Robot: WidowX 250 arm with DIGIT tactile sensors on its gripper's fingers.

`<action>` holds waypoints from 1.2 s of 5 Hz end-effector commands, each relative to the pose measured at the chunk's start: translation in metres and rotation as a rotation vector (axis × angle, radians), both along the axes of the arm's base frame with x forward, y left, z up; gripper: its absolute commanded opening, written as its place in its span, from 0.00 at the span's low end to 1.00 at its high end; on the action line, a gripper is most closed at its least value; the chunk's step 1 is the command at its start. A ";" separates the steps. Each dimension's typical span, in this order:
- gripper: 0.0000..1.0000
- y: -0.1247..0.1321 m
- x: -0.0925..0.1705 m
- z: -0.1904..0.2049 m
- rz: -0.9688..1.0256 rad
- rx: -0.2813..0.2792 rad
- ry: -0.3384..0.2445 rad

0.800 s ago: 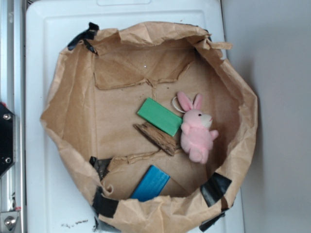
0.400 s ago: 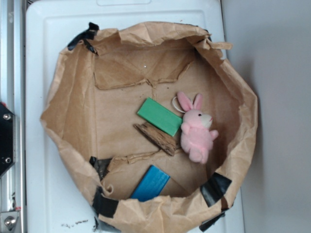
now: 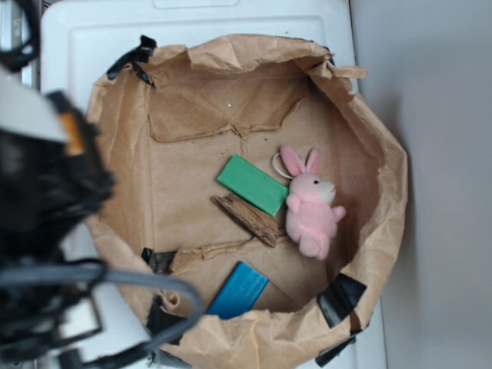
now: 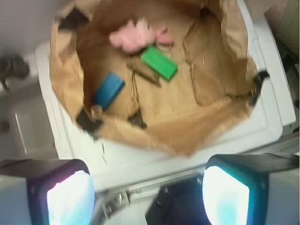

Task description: Grab the blue block.

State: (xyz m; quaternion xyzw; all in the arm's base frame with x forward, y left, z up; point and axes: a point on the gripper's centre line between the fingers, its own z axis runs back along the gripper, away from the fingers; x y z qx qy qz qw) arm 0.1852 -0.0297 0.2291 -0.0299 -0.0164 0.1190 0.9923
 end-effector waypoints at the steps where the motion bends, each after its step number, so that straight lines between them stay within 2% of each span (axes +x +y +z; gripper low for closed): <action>1: 1.00 -0.002 0.045 -0.022 0.287 -0.040 -0.148; 2: 1.00 0.001 0.049 -0.055 0.425 -0.028 -0.176; 5: 1.00 0.001 0.049 -0.055 0.425 -0.028 -0.176; 6: 1.00 0.015 0.061 -0.069 0.457 -0.029 -0.173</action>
